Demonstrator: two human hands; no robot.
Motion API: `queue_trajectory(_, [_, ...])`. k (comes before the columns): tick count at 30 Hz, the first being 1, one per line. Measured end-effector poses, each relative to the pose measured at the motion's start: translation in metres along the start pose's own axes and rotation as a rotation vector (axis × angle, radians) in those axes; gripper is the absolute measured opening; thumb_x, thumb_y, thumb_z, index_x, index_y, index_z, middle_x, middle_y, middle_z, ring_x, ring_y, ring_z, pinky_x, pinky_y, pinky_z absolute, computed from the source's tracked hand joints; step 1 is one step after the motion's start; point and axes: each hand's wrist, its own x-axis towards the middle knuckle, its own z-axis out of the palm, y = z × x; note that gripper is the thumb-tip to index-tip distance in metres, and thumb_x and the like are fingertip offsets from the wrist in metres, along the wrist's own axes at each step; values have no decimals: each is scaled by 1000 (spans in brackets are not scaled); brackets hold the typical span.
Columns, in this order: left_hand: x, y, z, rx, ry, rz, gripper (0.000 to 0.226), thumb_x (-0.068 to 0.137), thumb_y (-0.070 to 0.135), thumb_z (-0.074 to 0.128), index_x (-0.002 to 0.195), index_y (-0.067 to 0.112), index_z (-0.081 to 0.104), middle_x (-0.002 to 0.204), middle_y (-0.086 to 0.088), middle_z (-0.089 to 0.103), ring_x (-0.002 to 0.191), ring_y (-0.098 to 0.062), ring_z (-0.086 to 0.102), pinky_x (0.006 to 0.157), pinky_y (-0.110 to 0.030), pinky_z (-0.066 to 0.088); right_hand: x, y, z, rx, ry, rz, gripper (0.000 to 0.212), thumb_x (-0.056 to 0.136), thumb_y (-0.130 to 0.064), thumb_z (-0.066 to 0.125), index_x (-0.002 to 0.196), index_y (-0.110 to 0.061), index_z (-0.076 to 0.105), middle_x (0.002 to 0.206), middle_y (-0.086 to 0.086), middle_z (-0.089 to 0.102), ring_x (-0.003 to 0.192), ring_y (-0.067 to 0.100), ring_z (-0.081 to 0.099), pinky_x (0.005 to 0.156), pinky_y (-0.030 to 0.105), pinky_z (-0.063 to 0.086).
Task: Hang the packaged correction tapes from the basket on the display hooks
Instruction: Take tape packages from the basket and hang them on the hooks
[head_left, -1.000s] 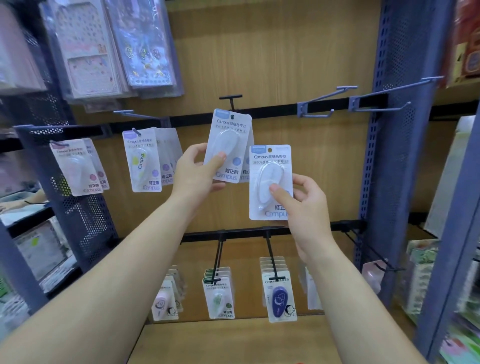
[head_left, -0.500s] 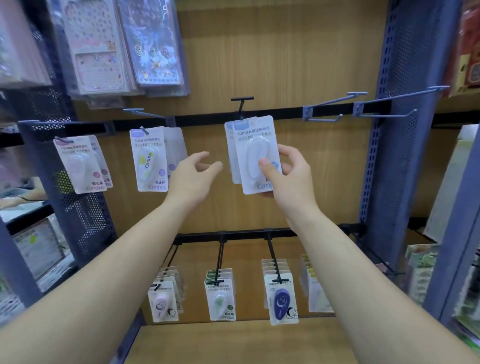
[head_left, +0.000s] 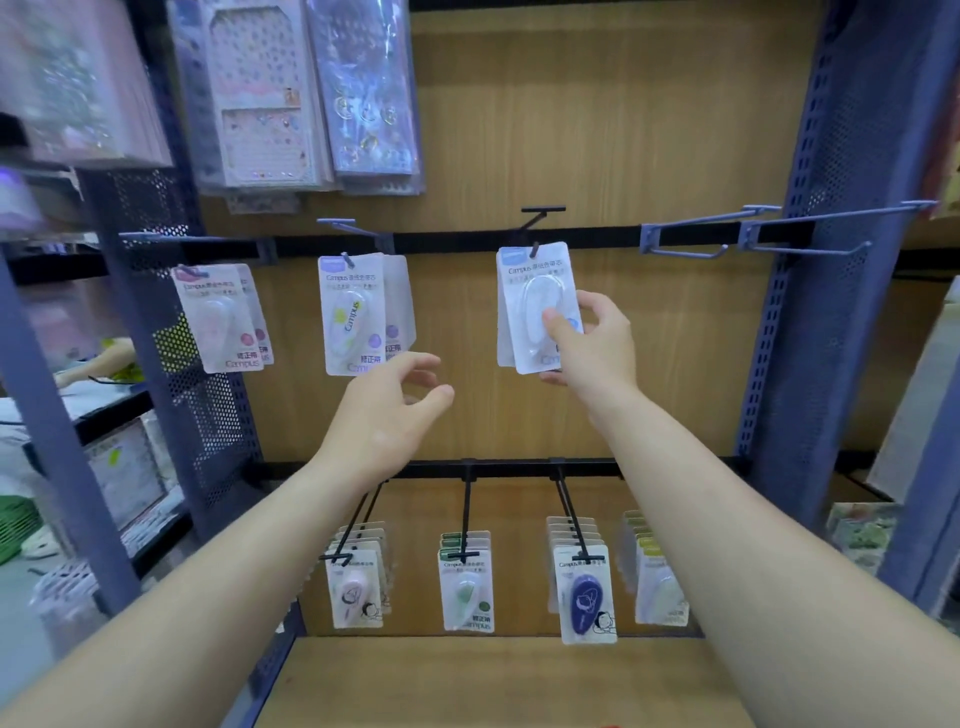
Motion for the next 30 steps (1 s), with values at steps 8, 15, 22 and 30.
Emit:
queue_trajectory(8, [-32, -21, 13, 132, -110, -5, 37, 97, 37, 62, 133, 30, 59, 120, 17, 64, 96, -2, 64, 89, -30, 53, -21, 45, -26, -900, -90, -30, 56, 97, -56, 56, 144, -26, 49, 132, -1, 60, 114, 24, 62, 85, 39, 50])
queue_trajectory(15, [-116, -90, 65, 323, -360, -79, 43, 95, 42, 62, 135, 25, 59, 125, 6, 63, 104, -12, 61, 96, -36, 52, -119, 143, -55, -1209, -566, 42, 44, 95, -55, 59, 125, -23, 62, 115, -3, 66, 105, 21, 63, 87, 41, 55])
queue_trajectory(22, [-242, -187, 132, 400, -751, -292, 51, 93, 40, 65, 138, 18, 57, 139, -5, 59, 127, -23, 56, 105, -32, 44, -224, 262, -80, -1306, -980, 337, 38, 89, -54, 65, 113, -25, 66, 116, 1, 69, 112, 28, 64, 89, 37, 53])
queue_trajectory(30, [-335, -276, 185, 399, -988, -539, 61, 98, 41, 61, 150, 13, 44, 150, -9, 49, 118, -27, 62, 95, -34, 50, -303, 384, -102, -1091, -1022, 674, 52, 96, -40, 65, 138, -11, 54, 130, 10, 63, 119, 29, 60, 88, 31, 44])
